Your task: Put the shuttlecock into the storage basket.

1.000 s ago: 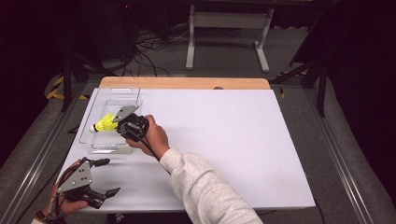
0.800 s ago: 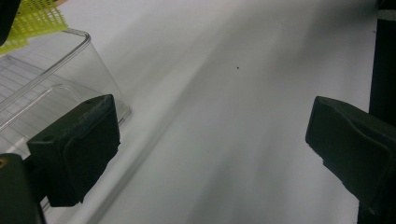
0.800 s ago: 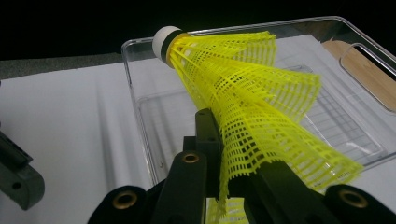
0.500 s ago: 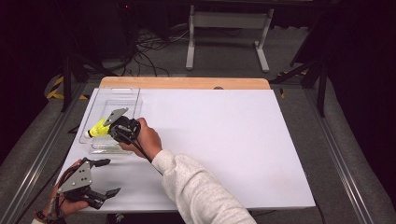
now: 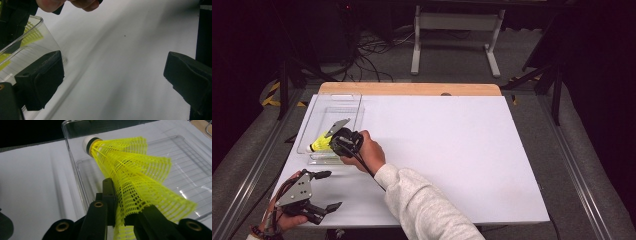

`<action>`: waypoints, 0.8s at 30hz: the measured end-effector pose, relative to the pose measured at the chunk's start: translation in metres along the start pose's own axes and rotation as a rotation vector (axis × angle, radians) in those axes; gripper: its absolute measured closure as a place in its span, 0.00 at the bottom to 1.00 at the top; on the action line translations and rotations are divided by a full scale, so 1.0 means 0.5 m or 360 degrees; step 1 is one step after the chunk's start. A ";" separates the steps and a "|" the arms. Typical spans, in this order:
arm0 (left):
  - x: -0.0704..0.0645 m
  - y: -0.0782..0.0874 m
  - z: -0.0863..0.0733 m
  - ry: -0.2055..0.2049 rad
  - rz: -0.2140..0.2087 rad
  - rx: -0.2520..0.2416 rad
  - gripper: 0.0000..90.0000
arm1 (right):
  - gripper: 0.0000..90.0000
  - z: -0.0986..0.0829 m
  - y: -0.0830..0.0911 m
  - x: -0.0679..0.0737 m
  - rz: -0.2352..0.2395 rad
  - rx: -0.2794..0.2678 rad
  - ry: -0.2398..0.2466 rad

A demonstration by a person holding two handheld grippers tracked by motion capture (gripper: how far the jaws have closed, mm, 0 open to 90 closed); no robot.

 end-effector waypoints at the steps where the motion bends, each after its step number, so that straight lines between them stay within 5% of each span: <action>1: 0.000 0.000 0.000 0.0003 -0.0001 0.0001 0.05 | 0.92 -0.002 0.000 0.000 -0.0001 0.0001 -0.0004; 13: 0.005 -0.002 0.000 0.0026 0.0003 -0.0004 0.05 | 0.67 -0.019 0.039 -0.002 -0.0003 -0.0096 -0.0058; 24: 0.010 -0.002 -0.001 0.0042 0.0011 -0.0002 0.05 | 0.55 -0.025 0.091 0.018 -0.0060 -0.0114 0.0058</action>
Point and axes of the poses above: each handheld gripper's, and its own axes: y roughly backward along the jaws, z roughly out of its top, x roughly to its left, the point moved 1 cm from there along -y, roughly forward along the jaws, and after that the axes turned 15 degrees about z, right-handed, at the moved point
